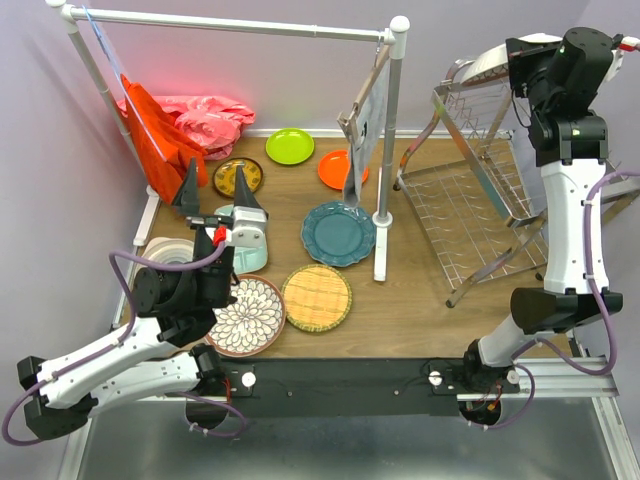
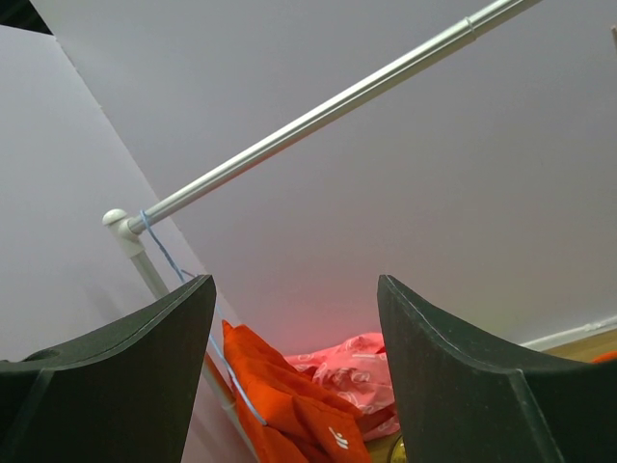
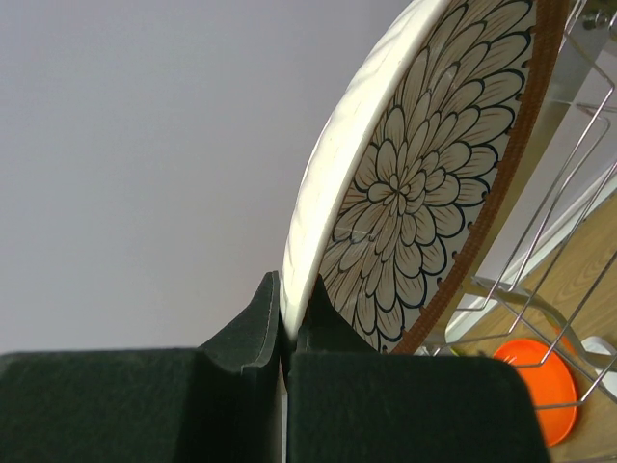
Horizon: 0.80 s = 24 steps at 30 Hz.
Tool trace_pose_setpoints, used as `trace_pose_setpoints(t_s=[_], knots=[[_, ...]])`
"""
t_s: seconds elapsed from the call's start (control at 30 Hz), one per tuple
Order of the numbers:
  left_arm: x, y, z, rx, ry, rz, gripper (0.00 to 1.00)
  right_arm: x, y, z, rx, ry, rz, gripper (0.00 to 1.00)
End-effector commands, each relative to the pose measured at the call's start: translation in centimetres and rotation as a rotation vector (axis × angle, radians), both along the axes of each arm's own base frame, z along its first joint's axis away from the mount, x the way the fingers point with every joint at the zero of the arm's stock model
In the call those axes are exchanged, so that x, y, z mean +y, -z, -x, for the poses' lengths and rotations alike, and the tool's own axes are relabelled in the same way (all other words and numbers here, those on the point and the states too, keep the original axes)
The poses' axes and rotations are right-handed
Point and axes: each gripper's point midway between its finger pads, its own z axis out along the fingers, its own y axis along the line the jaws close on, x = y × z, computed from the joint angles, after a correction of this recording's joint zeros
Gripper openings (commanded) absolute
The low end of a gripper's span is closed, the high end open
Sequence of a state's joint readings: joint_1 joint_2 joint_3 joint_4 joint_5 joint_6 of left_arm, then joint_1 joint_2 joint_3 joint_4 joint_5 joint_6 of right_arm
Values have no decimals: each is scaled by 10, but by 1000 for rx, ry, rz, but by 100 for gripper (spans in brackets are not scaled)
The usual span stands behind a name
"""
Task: Load the plates into the dish rack
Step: Insert the plate into the dish rack
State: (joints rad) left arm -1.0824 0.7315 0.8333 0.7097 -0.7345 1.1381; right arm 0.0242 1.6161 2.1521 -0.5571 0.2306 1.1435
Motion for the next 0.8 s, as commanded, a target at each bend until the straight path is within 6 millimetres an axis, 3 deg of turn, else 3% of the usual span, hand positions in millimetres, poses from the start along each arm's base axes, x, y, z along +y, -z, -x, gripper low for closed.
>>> trace_pose_setpoints(t_s=[0.0, 0.77], knots=[[4, 1, -1, 9, -6, 59, 77, 0, -57, 16, -192, -12, -59, 0], [1, 5, -3, 14, -3, 67, 77, 0, -31, 9, -121, -5, -100, 0]])
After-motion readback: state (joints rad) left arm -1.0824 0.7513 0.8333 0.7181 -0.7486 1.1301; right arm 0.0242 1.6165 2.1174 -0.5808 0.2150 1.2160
